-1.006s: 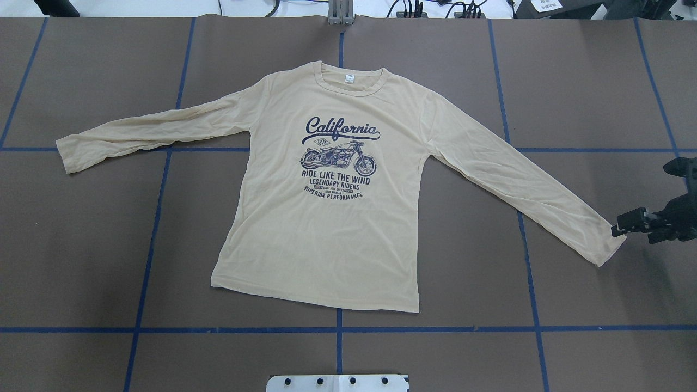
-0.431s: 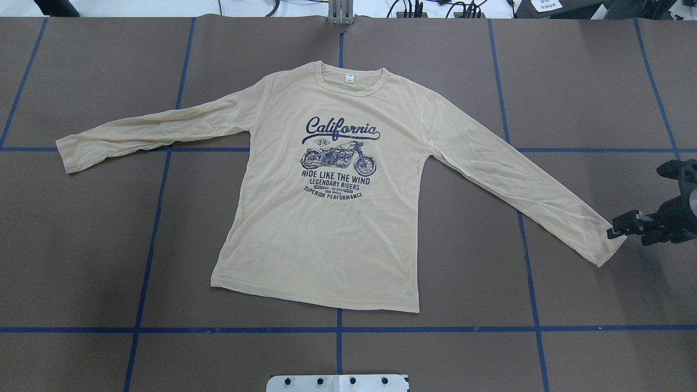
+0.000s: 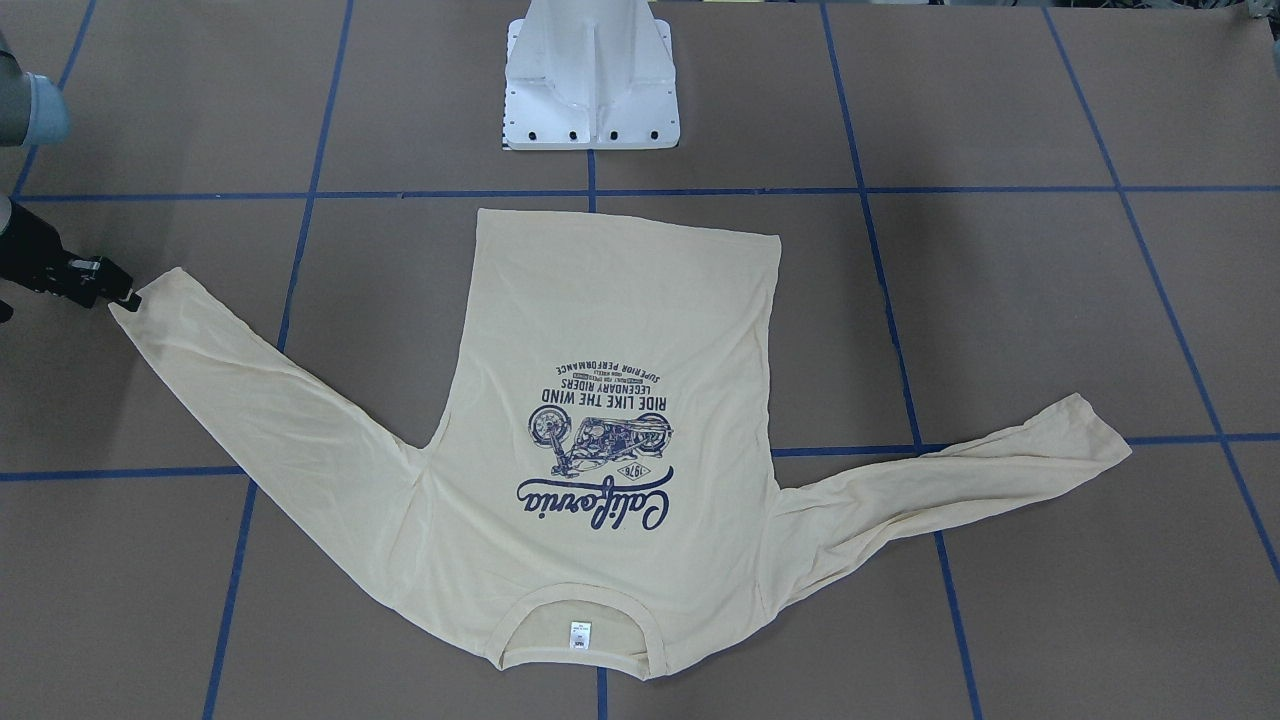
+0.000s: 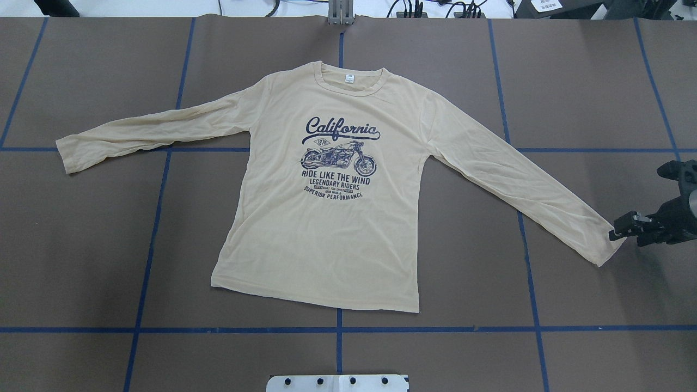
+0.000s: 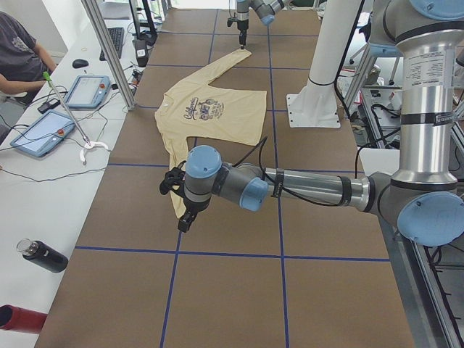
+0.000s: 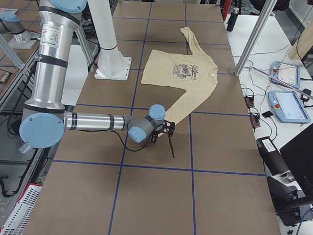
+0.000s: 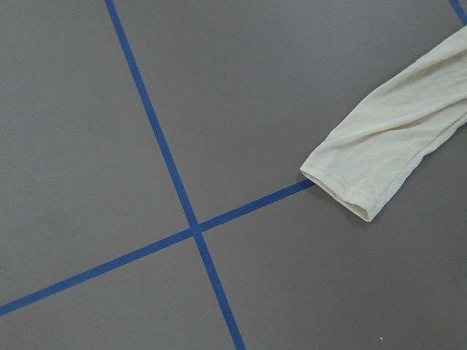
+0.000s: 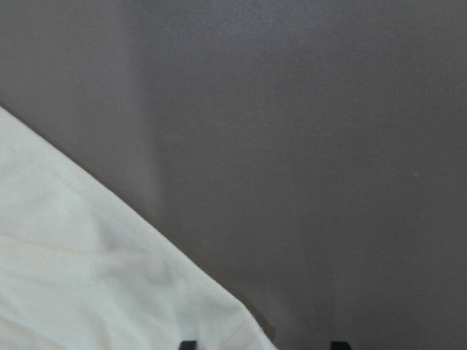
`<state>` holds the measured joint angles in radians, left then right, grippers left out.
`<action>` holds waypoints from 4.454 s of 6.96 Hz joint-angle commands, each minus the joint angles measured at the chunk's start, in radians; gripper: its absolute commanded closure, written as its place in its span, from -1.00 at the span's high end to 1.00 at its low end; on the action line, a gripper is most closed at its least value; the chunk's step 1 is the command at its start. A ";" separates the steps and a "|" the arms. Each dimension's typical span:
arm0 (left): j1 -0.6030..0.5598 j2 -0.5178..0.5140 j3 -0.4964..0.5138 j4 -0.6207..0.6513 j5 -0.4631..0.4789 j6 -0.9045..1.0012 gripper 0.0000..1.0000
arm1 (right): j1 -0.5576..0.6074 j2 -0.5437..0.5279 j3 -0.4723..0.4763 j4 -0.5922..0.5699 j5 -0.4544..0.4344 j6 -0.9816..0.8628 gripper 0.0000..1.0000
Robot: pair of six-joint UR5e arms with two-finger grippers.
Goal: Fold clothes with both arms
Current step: 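Move the right gripper down to the cuff of the sleeve nearest it, then grasp the sleeve cuff with the right gripper and lift it, then carry the held sleeve across the shirt chest toward the collar, then release the sleeve and raise the right gripper while the left gripper approaches the other cuff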
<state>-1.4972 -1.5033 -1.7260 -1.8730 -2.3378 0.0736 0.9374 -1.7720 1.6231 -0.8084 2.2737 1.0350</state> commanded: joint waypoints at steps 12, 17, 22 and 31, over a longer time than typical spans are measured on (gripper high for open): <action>0.000 -0.002 0.002 0.000 -0.005 0.000 1.00 | -0.092 0.991 -0.097 -0.692 -0.173 0.439 -1.00; 0.000 0.000 0.002 0.000 -0.006 0.000 1.00 | -0.230 1.448 -0.673 -0.381 -0.397 0.500 -1.00; 0.002 0.000 0.003 0.002 -0.008 0.003 1.00 | -0.278 1.599 -0.986 -0.141 -0.587 0.606 0.97; 0.266 -0.399 0.612 -0.448 -0.005 -0.372 0.40 | -0.100 0.765 -0.036 -0.408 -0.199 0.308 0.98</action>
<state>-1.3015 -1.8519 -1.1973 -2.2640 -2.3437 -0.2423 0.7998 -0.8619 1.4750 -1.2183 2.0160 1.4463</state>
